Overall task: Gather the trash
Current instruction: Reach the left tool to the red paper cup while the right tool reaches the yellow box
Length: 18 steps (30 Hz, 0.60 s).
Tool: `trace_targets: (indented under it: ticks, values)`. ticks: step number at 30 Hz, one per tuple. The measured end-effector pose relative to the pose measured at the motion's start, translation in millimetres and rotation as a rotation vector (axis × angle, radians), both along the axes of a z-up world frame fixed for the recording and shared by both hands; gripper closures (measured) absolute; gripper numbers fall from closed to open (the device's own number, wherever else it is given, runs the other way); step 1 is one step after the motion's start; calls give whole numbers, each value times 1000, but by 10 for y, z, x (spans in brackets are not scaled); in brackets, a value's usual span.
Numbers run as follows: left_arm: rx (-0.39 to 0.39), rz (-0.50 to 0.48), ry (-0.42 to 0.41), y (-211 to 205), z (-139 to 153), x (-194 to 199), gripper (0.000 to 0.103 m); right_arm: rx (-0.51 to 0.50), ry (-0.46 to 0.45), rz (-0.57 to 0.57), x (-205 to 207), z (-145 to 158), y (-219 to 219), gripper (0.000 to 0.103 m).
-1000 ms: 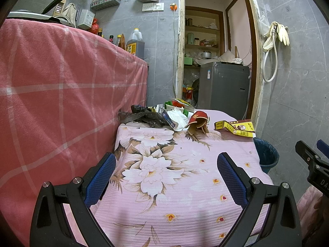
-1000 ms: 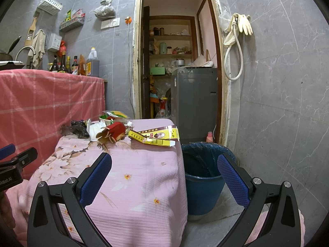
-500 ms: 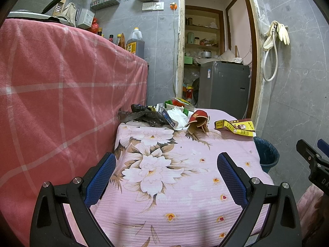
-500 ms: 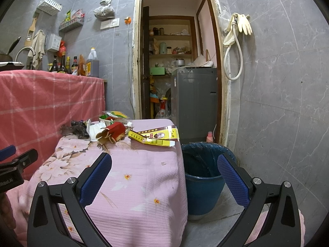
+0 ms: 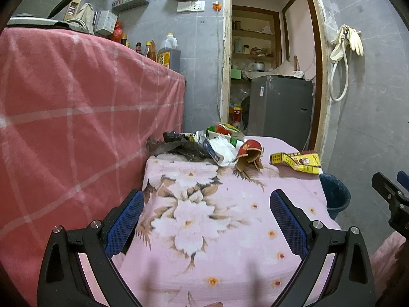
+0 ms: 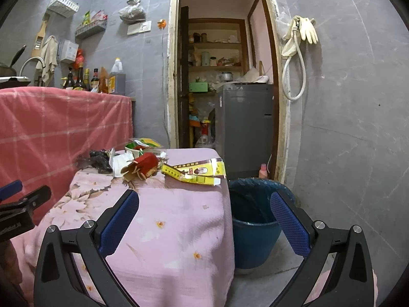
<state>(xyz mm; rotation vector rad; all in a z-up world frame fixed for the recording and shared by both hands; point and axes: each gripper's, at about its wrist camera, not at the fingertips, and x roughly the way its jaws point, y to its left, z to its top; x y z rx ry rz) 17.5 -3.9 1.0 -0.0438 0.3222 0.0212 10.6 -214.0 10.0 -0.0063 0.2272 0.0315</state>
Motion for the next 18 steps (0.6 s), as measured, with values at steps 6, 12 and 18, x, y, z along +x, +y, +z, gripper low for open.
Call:
trace_targets:
  ticks: [6, 12, 18]
  values:
    - [12, -4, -11, 14, 131, 256, 6, -10, -11, 19, 291, 135, -70, 0]
    - [6, -27, 40, 16, 207, 655, 6, -36, -21, 37, 601, 262, -162, 0]
    - [-42, -62, 108, 18, 208, 1056, 6, -67, -4, 88, 1005, 308, -254, 0]
